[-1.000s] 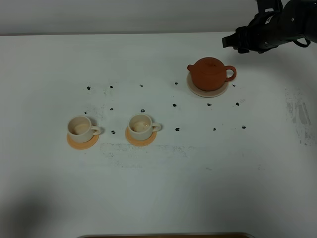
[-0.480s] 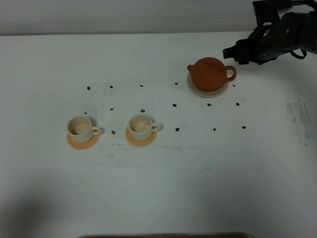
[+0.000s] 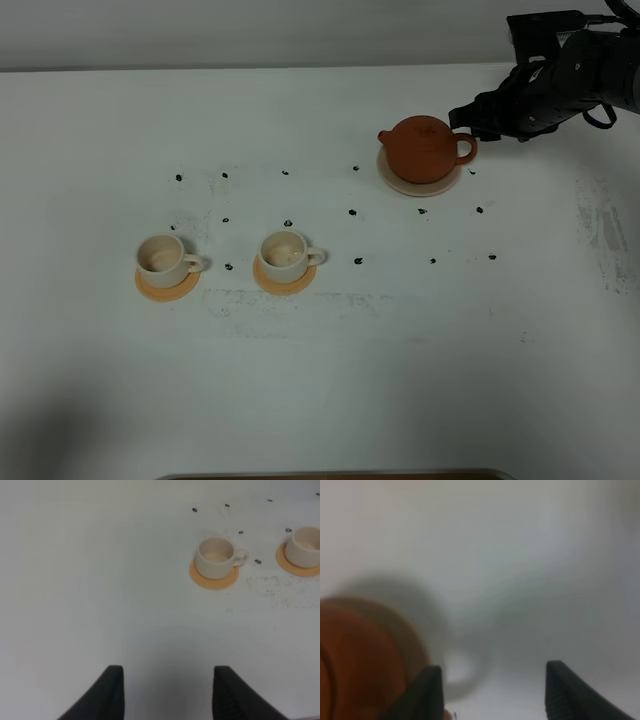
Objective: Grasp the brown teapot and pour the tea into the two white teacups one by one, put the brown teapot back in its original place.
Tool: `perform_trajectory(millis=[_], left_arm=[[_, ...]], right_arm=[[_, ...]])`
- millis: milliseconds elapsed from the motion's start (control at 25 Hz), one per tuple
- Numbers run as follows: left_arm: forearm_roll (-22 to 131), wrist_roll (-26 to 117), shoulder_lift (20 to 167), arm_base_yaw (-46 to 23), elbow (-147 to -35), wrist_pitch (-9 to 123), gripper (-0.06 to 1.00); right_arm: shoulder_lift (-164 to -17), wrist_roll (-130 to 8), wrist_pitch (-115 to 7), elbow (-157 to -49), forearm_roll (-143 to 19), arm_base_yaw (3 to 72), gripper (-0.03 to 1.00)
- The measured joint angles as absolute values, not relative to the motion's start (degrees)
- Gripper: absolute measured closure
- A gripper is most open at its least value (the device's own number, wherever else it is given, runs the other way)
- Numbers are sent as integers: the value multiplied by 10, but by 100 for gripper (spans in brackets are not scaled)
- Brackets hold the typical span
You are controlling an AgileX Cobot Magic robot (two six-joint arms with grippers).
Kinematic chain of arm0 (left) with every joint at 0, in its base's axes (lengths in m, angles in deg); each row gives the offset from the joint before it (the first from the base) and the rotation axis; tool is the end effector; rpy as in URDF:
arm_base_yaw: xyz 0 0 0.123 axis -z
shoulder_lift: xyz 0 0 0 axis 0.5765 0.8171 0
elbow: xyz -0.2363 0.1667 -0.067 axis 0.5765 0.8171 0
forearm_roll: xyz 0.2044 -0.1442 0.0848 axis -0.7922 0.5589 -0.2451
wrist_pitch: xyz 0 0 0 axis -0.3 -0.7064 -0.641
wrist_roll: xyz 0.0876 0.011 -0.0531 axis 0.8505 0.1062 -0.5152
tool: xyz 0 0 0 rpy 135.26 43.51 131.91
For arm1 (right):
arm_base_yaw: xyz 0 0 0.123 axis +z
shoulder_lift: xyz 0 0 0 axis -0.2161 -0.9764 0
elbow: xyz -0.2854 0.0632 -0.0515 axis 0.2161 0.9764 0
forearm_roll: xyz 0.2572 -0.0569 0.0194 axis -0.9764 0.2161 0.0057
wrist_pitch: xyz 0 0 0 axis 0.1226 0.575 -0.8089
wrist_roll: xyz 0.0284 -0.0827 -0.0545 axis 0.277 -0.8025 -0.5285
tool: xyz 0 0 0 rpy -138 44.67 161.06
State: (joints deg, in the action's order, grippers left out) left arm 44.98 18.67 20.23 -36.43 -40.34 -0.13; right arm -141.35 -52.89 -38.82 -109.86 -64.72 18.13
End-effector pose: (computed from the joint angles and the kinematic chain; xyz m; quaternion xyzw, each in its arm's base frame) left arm 0.0033 -0.0056 0.2797 0.0429 0.8494 0.0056 0.5260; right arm 0.4849 0.0561 0.1394 -0.0990 0.9507 0.0391 0.2913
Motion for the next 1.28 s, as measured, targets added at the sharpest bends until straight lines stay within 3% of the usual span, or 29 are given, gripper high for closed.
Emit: perform_trajectory(millis=[1280], left_arm=[[450, 187, 202, -364, -403, -1, 51]], right_arm=[[-1393, -607, -285, -1104, -676, 186, 51]])
